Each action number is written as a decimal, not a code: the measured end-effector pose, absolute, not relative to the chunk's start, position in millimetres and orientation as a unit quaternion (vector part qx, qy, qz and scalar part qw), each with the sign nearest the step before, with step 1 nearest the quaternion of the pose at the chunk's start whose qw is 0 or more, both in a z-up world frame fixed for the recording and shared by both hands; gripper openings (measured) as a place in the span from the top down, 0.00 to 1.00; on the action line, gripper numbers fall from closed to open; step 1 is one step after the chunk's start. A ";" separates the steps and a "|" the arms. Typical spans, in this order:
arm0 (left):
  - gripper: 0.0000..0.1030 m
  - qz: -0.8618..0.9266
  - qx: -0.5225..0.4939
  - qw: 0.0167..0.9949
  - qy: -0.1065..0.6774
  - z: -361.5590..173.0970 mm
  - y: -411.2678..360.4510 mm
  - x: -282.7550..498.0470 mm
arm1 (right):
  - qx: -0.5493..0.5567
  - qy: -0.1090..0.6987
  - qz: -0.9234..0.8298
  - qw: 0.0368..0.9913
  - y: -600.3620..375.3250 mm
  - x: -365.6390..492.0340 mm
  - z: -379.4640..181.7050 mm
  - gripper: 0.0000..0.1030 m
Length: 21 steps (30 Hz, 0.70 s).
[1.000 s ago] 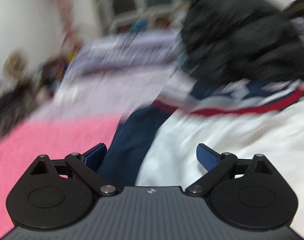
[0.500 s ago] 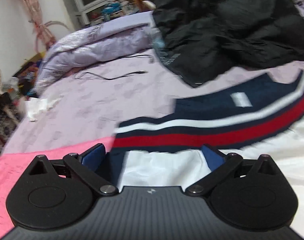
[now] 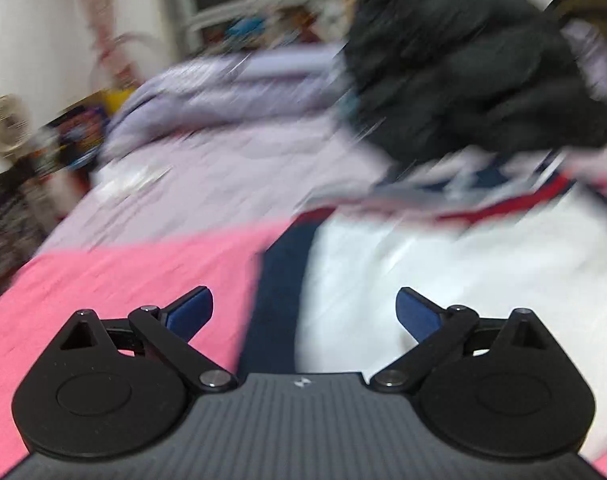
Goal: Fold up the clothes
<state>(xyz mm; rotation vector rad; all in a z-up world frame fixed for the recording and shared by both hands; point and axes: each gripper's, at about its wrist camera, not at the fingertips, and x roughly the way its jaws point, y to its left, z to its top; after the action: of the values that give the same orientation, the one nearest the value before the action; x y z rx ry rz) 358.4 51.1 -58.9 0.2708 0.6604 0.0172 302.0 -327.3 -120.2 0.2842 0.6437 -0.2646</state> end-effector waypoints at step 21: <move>0.09 0.160 0.038 0.936 0.312 -36.9 131.2 286.7 | 0.138 0.338 -0.099 0.926 -330.1 295.2 -88.3 0.01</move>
<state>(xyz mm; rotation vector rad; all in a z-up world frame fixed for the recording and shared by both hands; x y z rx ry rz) 286.7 131.2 -36.9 0.0776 0.6388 0.3268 295.2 -330.1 -88.3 0.2830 0.6931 -0.2024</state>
